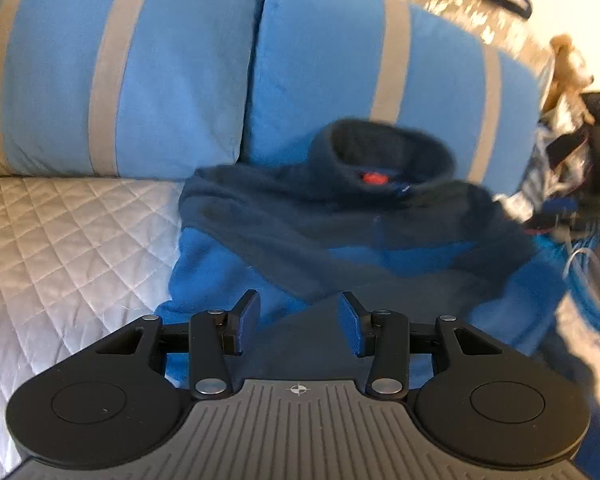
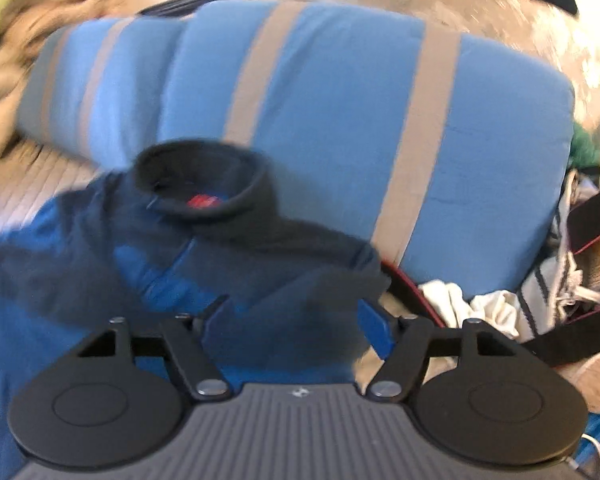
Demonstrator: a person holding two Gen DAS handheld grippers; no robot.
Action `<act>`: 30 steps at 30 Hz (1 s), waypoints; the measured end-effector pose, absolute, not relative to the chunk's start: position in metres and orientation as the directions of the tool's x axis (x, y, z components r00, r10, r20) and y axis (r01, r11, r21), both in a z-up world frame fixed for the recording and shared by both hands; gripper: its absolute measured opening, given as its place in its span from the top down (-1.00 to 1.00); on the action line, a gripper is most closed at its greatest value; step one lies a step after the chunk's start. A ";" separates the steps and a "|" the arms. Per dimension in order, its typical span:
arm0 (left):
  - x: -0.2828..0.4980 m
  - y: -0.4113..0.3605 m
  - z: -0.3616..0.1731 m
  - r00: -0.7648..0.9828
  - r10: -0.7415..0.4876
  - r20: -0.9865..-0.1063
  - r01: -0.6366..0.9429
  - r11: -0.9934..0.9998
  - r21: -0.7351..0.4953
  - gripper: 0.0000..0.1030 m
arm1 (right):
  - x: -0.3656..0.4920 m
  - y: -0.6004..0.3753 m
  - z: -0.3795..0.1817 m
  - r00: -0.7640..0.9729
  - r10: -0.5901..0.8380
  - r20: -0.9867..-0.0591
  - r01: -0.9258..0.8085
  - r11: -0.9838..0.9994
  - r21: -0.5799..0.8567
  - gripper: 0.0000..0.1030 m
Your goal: Fold clothes
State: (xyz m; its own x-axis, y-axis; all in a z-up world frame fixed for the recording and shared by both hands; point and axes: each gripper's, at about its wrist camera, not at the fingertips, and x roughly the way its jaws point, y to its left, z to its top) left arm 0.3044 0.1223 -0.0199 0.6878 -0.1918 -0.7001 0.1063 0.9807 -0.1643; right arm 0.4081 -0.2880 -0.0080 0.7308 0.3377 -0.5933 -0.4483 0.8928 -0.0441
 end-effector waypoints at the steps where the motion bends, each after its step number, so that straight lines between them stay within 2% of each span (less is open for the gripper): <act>1: 0.309 0.128 -0.026 0.673 -0.212 -0.709 0.115 0.976 -0.183 0.19 | 0.422 -0.289 -0.009 0.724 0.336 -0.603 -0.443 0.896 -0.033 -0.52; 5: 0.324 0.144 -0.045 0.635 -0.250 -0.731 0.161 0.968 -0.192 0.19 | 0.471 -0.292 -0.021 0.695 0.298 -0.654 -0.394 0.919 0.001 -0.53; 10: 0.339 0.157 -0.065 0.570 -0.323 -0.756 0.181 0.946 -0.267 0.21 | 0.515 -0.307 -0.034 0.668 0.284 -0.688 -0.262 0.955 0.140 -0.53; 12: 0.341 0.160 -0.069 0.545 -0.359 -0.758 0.187 0.933 -0.308 0.46 | 0.532 -0.314 -0.038 0.662 0.275 -0.697 -0.209 0.961 0.181 -0.49; 13: 0.342 0.162 -0.070 0.532 -0.379 -0.757 0.189 0.925 -0.330 0.64 | 0.538 -0.314 -0.041 0.653 0.266 -0.709 -0.201 0.963 0.177 -0.44; 14: 0.342 0.163 -0.071 0.523 -0.392 -0.757 0.190 0.919 -0.345 0.82 | 0.543 -0.312 -0.045 0.640 0.255 -0.725 -0.203 0.966 0.161 -0.11; 15: 0.342 0.163 -0.071 0.519 -0.397 -0.757 0.191 0.917 -0.350 0.88 | 0.548 -0.311 -0.049 0.627 0.244 -0.739 -0.205 0.968 0.145 0.28; 17: 0.339 0.161 -0.070 0.517 -0.387 -0.763 0.194 0.922 -0.336 0.91 | 0.555 -0.308 -0.056 0.611 0.229 -0.757 -0.216 0.969 0.118 0.87; 24: 0.322 0.162 -0.068 0.542 -0.334 -0.771 0.195 0.943 -0.272 0.91 | 0.555 -0.317 -0.060 0.676 0.190 -0.712 -0.171 0.980 0.099 0.95; 30: 0.310 0.168 -0.073 0.556 -0.319 -0.767 0.180 0.948 -0.264 0.91 | 0.558 -0.333 -0.070 0.686 0.207 -0.697 -0.095 0.976 0.197 0.96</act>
State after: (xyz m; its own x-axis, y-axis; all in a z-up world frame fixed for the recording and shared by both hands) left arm 0.3103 0.1681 -0.0733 0.5563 -0.3190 -0.7673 0.1800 0.9477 -0.2635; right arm 0.5582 -0.3325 -0.0700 0.6864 0.2074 -0.6971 -0.0946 0.9758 0.1972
